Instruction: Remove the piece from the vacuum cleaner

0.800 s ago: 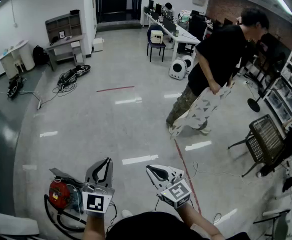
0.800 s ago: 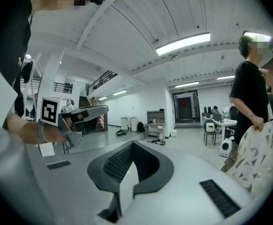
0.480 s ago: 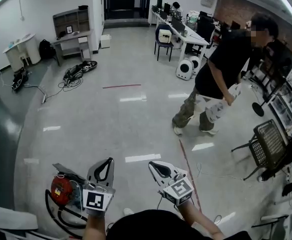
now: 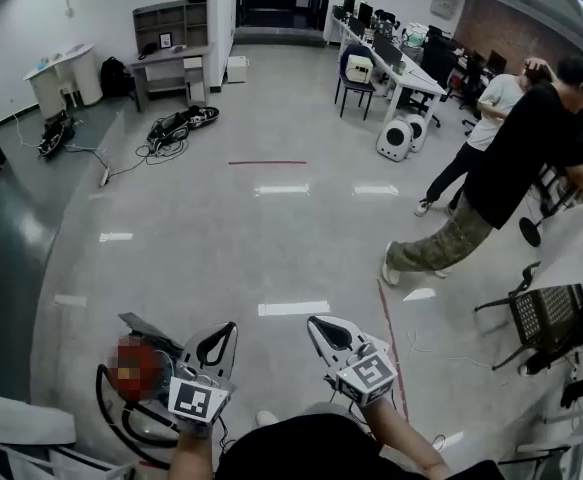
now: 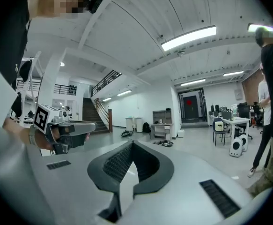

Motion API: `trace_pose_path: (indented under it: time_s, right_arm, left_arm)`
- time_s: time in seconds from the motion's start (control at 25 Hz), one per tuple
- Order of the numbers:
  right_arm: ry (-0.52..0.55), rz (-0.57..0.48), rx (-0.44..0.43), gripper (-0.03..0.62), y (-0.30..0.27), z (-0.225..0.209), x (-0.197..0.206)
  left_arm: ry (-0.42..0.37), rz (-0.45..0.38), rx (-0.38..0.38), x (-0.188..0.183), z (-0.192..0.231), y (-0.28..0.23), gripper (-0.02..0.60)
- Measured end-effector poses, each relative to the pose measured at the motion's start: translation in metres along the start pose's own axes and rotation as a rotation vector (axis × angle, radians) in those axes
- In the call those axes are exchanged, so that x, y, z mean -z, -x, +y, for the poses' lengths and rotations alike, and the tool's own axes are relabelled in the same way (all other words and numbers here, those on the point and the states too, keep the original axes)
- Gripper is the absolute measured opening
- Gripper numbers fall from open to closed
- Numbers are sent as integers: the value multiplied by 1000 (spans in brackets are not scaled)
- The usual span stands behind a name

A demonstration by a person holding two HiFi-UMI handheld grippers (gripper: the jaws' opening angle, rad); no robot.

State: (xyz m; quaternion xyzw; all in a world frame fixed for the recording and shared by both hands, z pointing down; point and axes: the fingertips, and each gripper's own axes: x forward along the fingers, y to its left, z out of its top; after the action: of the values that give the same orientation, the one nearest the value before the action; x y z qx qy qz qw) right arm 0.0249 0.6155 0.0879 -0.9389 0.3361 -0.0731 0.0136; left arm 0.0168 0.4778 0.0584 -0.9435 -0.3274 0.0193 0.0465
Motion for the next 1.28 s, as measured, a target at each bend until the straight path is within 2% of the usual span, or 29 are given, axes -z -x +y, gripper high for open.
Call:
trace_pose_path:
  time_s: [0.24, 0.52, 0.84, 1.04, 1.16, 1.28]
  right_arm:
    - [-38, 34, 1, 28, -28, -5, 9]
    - [-54, 37, -69, 28, -104, -30, 6]
    - [-53, 54, -212, 28, -217, -92, -14]
    - [-44, 55, -325, 28, -282, -128, -25]
    - [-34, 65, -406, 28, -317, -137, -29]
    - [-22, 84, -492, 28, -349, -136, -26]
  left_arm:
    - [-10, 62, -6, 21, 22, 0, 17]
    - [10, 111, -87, 43, 77, -30, 17]
    - [10, 170, -235, 58, 165, -103, 17]
    - [-27, 237, -355, 67, 213, -145, 17]
    - [-44, 240, -396, 72, 232, -164, 17]
    - [-27, 247, -460, 79, 247, -171, 17]
